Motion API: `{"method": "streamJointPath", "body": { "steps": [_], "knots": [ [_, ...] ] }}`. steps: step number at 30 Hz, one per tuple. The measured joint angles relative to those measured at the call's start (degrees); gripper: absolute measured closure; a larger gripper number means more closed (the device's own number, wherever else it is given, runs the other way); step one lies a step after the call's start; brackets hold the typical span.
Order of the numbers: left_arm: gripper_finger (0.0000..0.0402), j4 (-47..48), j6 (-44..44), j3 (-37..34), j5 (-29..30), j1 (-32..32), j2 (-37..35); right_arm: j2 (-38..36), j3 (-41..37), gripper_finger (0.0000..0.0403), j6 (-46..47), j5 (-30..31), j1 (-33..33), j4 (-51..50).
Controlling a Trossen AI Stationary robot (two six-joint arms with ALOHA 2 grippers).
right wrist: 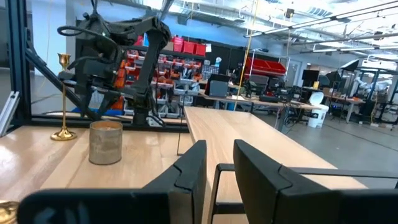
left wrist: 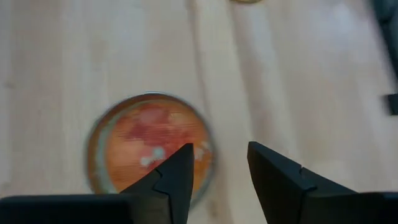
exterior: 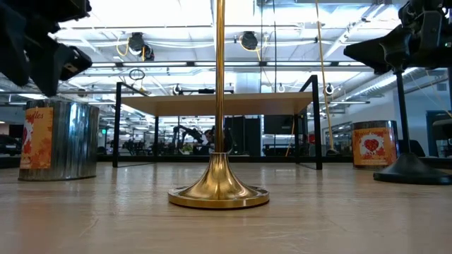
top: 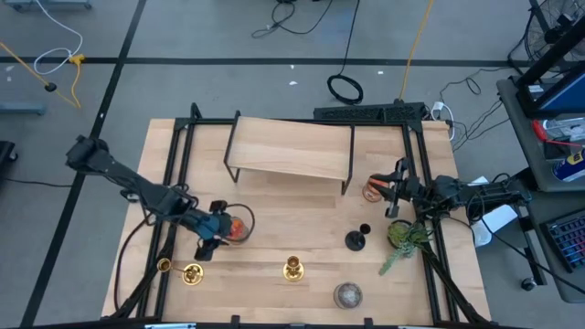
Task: Pick & Place candle stick holders
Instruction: Put the left orange scented candle on the shelf
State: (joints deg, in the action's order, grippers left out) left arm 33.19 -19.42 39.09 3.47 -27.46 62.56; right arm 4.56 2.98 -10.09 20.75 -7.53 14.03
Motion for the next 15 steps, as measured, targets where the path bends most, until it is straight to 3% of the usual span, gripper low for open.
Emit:
{"method": "streamJointPath", "body": {
  "steps": [4, 15],
  "knots": [
    [0.0243, 0.1, 0.0, 0.0, 3.0, 0.1, 2.2, 0.0, 0.0, 0.0328, 0.7, 0.0, 0.0, -0.1],
    [0.0244, 0.1, 3.1, 0.0, 2.0, 0.0, 5.6, 0.0, 0.0, 0.0328, 0.5, 0.0, 0.0, -0.2]
  ]
}}
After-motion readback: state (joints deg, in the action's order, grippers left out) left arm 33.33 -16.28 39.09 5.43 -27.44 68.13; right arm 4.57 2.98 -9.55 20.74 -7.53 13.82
